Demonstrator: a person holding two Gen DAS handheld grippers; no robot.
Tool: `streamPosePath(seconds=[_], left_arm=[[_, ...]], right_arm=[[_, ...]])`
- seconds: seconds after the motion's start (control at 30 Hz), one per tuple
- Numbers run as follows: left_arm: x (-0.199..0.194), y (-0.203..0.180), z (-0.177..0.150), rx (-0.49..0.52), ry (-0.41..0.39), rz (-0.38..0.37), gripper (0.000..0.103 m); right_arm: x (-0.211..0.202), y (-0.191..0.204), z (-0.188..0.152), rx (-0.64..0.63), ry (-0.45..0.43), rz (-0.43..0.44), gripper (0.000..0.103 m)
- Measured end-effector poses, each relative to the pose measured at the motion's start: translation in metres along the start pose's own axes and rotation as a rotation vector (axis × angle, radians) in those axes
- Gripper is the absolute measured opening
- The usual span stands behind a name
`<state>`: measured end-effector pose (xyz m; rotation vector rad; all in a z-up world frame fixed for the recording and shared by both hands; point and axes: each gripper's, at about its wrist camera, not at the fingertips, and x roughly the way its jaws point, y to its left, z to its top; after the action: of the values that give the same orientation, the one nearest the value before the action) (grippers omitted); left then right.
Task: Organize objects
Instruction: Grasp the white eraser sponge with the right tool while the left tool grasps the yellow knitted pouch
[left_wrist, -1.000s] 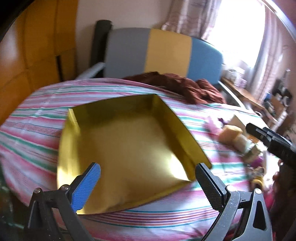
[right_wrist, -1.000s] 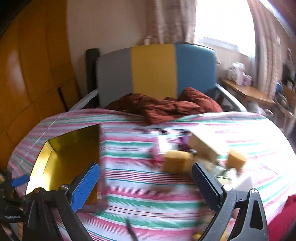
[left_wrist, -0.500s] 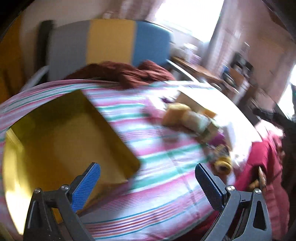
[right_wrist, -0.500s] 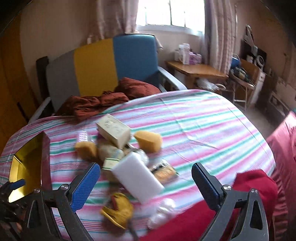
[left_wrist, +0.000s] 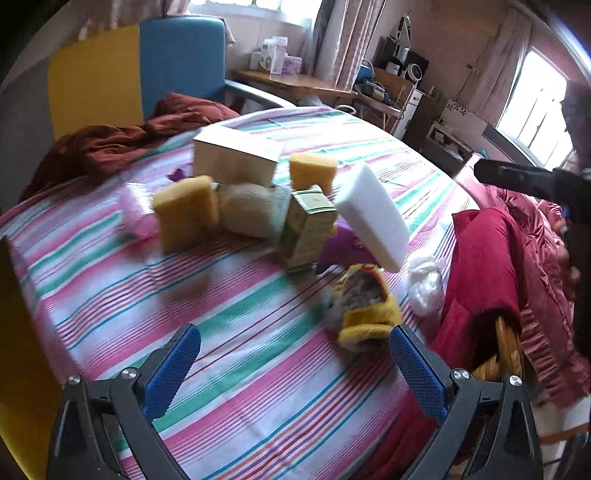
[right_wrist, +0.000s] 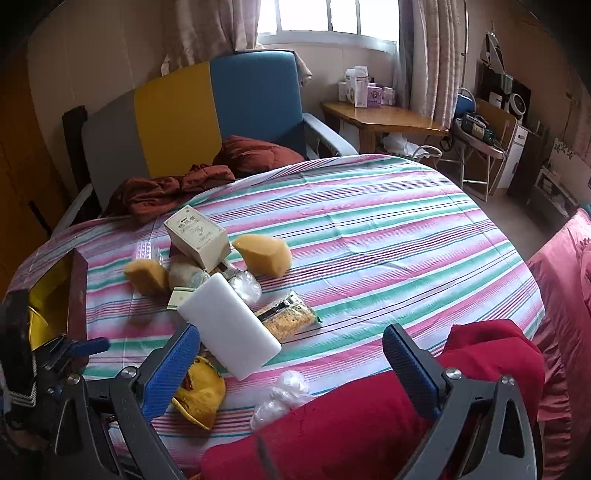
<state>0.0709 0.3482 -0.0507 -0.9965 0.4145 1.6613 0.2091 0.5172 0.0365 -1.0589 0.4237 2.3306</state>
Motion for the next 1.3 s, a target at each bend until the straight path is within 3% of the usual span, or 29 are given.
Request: streamPosePath(seconds=[0.4,0.43,0.57,0.67,0.83,0.93,0.97,1.0,1.1,1.3], left_arm=[[0.047,-0.029,0.013,0.017,0.062,-0.069,0.099],[0.051,-0.031,0.013,0.023,0.071,-0.073,0.093],[0.065,-0.031,0.008,0.021,0.115,-0.141,0.051],[0.059,-0.024,0.001,0.010,0.097,-0.177,0.047],[0.044,-0.011,-0.010,-0.010,0.085,-0.186,0.045],[0.033,-0.002,-0.017,-0.032,0.076,-0.180,0.045],[0.029,0.000,-0.019,-0.037,0.070,-0.173,0.045],[0.025,0.003,-0.022,-0.042,0.064,-0.167,0.045],[0.013,0.007,-0.026,-0.063,0.042,-0.151,0.045],[-0.018,0.020,-0.031,-0.091,-0.025,-0.116,0.045]], right_arm=[[0.021,0.015,0.014,-0.172,0.056,0.057,0.101],[0.025,0.018,0.016,-0.193,0.068,0.064,0.101],[0.047,0.037,0.016,-0.300,0.130,0.102,0.100],[0.065,0.055,0.013,-0.395,0.186,0.112,0.099],[0.099,0.074,0.011,-0.490,0.269,0.084,0.098],[0.116,0.076,0.011,-0.496,0.315,0.082,0.089],[0.119,0.075,0.011,-0.488,0.323,0.084,0.078],[0.122,0.074,0.010,-0.477,0.330,0.075,0.057],[0.119,0.069,0.009,-0.451,0.326,0.083,0.057],[0.075,0.057,0.020,-0.380,0.207,0.066,0.057]])
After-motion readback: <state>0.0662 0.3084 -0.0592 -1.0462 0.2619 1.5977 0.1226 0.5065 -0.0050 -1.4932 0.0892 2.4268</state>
